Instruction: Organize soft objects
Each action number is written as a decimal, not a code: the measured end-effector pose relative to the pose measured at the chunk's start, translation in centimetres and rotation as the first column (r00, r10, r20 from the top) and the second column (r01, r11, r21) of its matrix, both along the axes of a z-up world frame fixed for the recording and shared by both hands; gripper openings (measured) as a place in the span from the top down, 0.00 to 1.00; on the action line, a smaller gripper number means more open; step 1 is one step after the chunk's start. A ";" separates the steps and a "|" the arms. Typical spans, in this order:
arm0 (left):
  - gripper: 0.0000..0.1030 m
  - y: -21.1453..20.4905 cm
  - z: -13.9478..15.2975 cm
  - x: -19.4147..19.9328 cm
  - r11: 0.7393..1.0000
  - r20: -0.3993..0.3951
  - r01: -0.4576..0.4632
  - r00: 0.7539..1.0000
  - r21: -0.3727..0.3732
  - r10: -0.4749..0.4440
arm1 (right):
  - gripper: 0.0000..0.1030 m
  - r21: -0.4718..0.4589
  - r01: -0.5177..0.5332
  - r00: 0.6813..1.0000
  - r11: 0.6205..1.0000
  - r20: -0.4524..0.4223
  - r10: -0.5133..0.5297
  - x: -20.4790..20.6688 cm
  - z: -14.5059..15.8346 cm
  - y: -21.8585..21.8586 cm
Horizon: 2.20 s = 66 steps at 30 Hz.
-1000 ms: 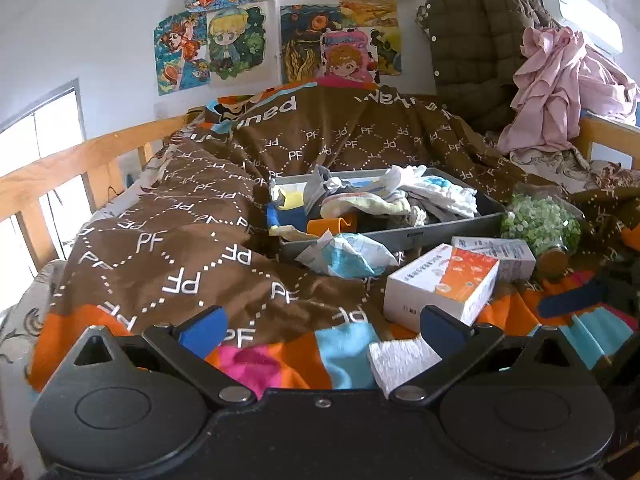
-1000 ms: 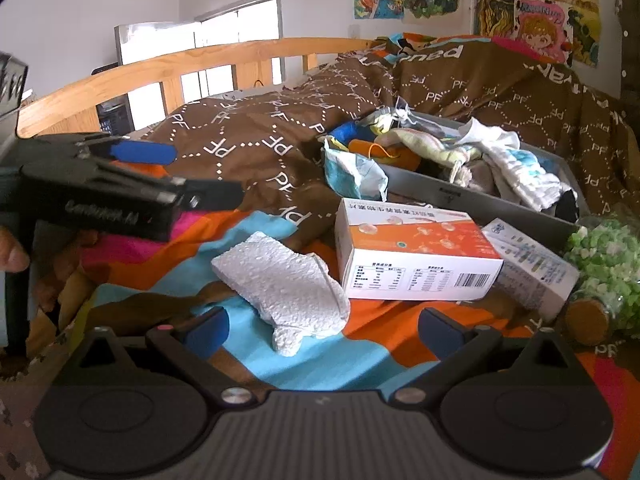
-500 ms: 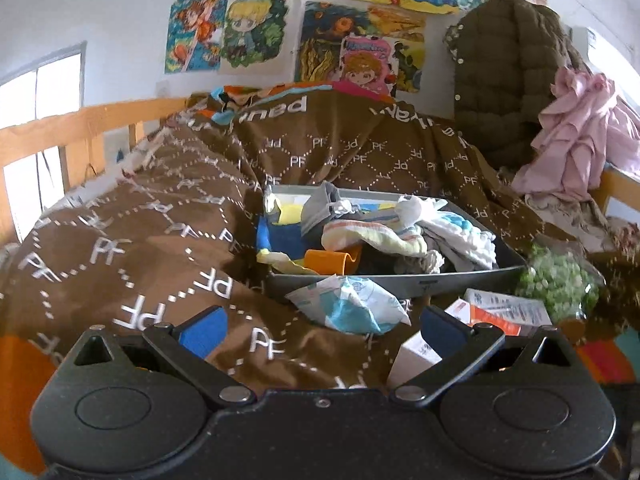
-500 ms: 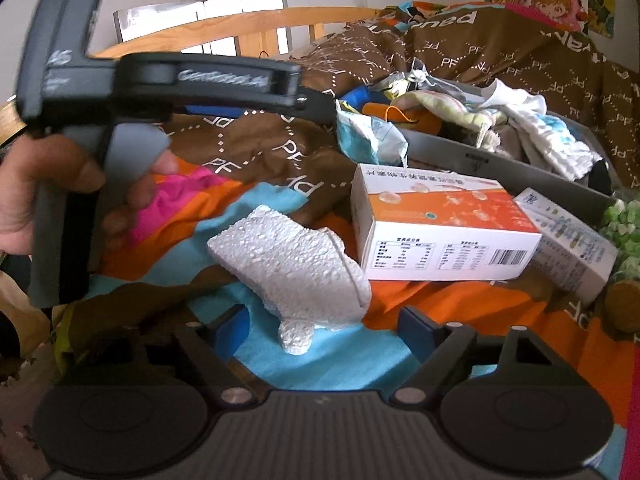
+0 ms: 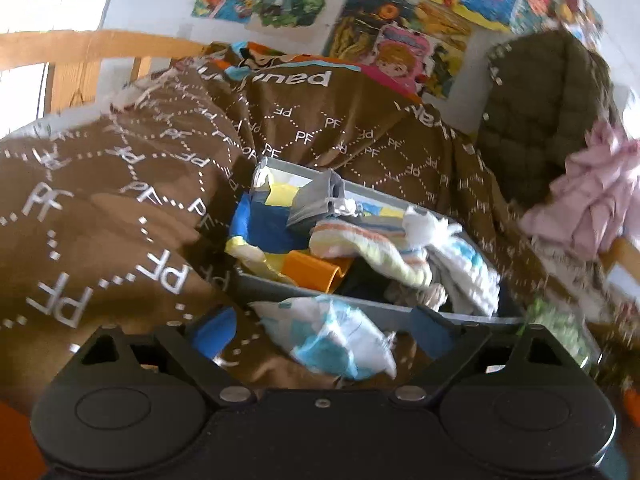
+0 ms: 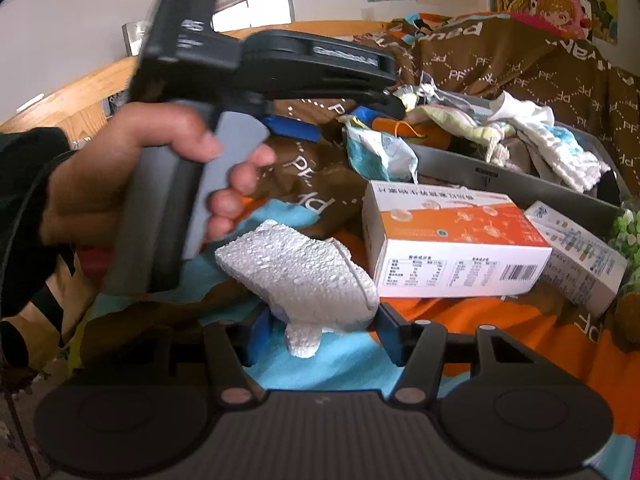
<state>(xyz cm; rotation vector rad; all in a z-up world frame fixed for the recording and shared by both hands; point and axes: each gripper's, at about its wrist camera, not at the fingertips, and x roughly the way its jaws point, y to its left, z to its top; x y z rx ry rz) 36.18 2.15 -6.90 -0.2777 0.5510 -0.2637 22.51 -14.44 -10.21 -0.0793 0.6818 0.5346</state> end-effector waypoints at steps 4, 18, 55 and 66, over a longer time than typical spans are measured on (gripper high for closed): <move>0.22 -0.2 -0.3 1.1 0.999 -0.026 -0.014 1.000 -0.043 0.013 | 0.42 0.005 -0.017 1.000 1.000 0.024 0.017 -0.2 0.3 0.2; 0.64 0.2 -1.4 1.8 0.997 -0.101 -0.048 0.994 -0.057 0.042 | 0.42 -0.008 -0.032 0.997 0.999 0.074 0.033 -0.6 0.7 0.5; 0.82 -0.2 -1.5 -1.8 1.000 -0.107 0.006 0.994 0.012 -0.005 | 0.58 -0.328 -0.076 0.920 0.942 0.340 0.193 -2.5 -0.2 3.2; 0.85 0.2 -0.5 -3.4 0.999 -0.103 -0.020 0.994 0.034 0.023 | 0.85 -0.360 -0.111 0.900 0.926 0.359 0.248 -2.7 -0.2 3.7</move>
